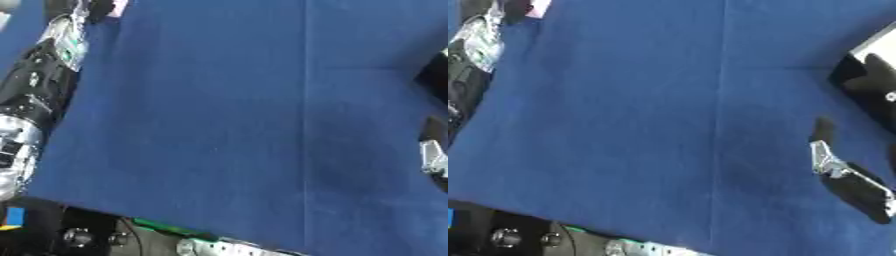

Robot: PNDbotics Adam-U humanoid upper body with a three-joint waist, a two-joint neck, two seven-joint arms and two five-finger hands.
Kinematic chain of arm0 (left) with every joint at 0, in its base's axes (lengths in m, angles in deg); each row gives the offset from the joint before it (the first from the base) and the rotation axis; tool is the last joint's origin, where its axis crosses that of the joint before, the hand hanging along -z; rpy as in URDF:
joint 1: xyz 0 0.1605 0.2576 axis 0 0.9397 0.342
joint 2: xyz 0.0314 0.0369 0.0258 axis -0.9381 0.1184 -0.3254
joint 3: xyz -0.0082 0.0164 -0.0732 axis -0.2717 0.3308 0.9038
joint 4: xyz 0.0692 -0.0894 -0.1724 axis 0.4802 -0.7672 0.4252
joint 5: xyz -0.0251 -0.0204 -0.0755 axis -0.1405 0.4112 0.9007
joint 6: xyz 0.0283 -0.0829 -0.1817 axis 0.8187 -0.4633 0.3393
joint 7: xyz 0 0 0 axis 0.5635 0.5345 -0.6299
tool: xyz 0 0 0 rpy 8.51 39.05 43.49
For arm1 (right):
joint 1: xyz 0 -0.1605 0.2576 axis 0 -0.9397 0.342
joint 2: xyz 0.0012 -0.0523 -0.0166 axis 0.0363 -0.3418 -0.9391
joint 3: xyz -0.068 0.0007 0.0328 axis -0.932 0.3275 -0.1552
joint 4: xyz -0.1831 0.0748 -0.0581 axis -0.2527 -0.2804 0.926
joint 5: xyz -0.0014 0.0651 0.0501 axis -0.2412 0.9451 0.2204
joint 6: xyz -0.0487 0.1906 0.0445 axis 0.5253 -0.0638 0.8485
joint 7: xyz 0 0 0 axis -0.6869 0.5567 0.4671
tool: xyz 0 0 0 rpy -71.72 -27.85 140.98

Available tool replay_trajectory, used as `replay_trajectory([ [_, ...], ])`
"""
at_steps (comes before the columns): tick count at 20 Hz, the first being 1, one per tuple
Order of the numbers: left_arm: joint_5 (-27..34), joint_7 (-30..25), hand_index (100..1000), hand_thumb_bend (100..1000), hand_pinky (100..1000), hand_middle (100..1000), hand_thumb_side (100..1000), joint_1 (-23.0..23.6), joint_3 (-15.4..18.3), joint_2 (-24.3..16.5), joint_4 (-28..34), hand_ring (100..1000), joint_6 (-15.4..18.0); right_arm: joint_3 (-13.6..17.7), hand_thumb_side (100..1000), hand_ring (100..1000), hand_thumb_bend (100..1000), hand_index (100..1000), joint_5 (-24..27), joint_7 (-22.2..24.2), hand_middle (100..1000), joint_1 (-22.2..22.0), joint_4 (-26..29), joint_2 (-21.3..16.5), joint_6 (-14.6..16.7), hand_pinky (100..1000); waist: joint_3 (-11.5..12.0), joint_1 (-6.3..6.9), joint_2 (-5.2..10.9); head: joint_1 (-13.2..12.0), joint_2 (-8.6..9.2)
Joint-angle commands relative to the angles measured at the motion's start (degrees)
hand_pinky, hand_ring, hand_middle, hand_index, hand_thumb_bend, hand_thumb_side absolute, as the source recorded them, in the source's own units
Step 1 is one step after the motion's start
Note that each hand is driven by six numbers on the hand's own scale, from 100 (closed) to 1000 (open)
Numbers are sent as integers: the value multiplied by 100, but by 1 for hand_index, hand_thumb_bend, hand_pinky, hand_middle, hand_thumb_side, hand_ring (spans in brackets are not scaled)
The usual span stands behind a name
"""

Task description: Pick up the objects with one hand, pass them to the other hand, and then place them into the box on the other side of the table.

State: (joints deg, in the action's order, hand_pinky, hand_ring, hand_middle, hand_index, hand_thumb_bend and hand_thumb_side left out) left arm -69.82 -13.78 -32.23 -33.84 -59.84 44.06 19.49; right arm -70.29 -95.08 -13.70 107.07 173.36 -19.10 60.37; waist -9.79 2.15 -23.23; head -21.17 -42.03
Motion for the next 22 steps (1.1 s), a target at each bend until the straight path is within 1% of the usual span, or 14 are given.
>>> replay_trajectory([
  [1, 263, 108, 881, 100, 759, 791, 1000, -85, 29, -165, -24, 783, -13, 42, 414, 859, 100, 973, 48, -17, 681, 52, 123, -77, 10, 825, -13, 2, 77, 16, 177],
  [3, 416, 142, 877, 100, 758, 788, 1000, -71, -12, -169, -63, 781, -4, 44, 413, 859, 100, 973, 57, -22, 681, 59, 123, -81, 15, 825, -24, 2, 51, 31, 334],
  [5, 570, 168, 867, 100, 753, 779, 1000, -57, -58, -177, -87, 775, 16, 48, 413, 860, 100, 973, 61, -27, 681, 60, 123, -84, 17, 825, -31, 6, 32, 30, 530],
  [8, 801, 200, 838, 100, 741, 750, 990, -39, -123, -185, -109, 752, 52, 52, 412, 860, 100, 973, 65, -29, 681, 56, 123, -85, 19, 825, -35, 11, 15, 42, 720],
  [12, 1109, 163, 749, 100, 694, 660, 820, -9, -216, -164, -156, 673, 129, 58, 412, 860, 100, 973, 61, -25, 682, 59, 123, -82, 20, 825, -46, 16, 8, 94, 867],
  [13, 1185, 151, 702, 100, 683, 607, 714, -4, -236, -164, -167, 624, 149, 59, 411, 860, 100, 973, 60, -24, 682, 59, 123, -81, 20, 826, -49, 16, 8, 112, 902],
  [15, 1342, 153, 673, 100, 674, 574, 652, 5, -270, -163, -178, 593, 187, 59, 412, 860, 100, 973, 57, -20, 682, 59, 123, -79, 20, 826, -56, 16, 15, 131, 951],
  [16, 1415, 144, 634, 100, 655, 530, 563, 8, -288, -160, -180, 553, 211, 60, 411, 860, 100, 973, 55, -18, 682, 58, 123, -78, 18, 826, -57, 17, 20, 132, 973],
  [17, 1487, 126, 606, 100, 644, 503, 496, 9, -306, -156, -180, 527, 240, 61, 411, 860, 100, 973, 52, -14, 683, 56, 123, -77, 17, 826, -56, 18, 26, 129, 986],
  [18, 1546, 108, 581, 100, 634, 479, 402, 9, -323, -154, -176, 506, 267, 61, 412, 860, 100, 972, 48, -9, 683, 56, 123, -76, 16, 826, -54, 20, 34, 122, 986],
  [19, 1592, 91, 561, 100, 627, 462, 335, 9, -338, -152, -172, 490, 289, 60, 413, 860, 100, 972, 43, -5, 683, 57, 123, -73, 17, 826, -52, 21, 41, 114, 977],
  [22, 1680, 57, 561, 100, 627, 462, 335, 14, -363, -155, -163, 490, 326, 59, 413, 860, 100, 972, 36, -1, 683, 57, 123, -67, 18, 826, -49, 23, 51, 106, 962],
])
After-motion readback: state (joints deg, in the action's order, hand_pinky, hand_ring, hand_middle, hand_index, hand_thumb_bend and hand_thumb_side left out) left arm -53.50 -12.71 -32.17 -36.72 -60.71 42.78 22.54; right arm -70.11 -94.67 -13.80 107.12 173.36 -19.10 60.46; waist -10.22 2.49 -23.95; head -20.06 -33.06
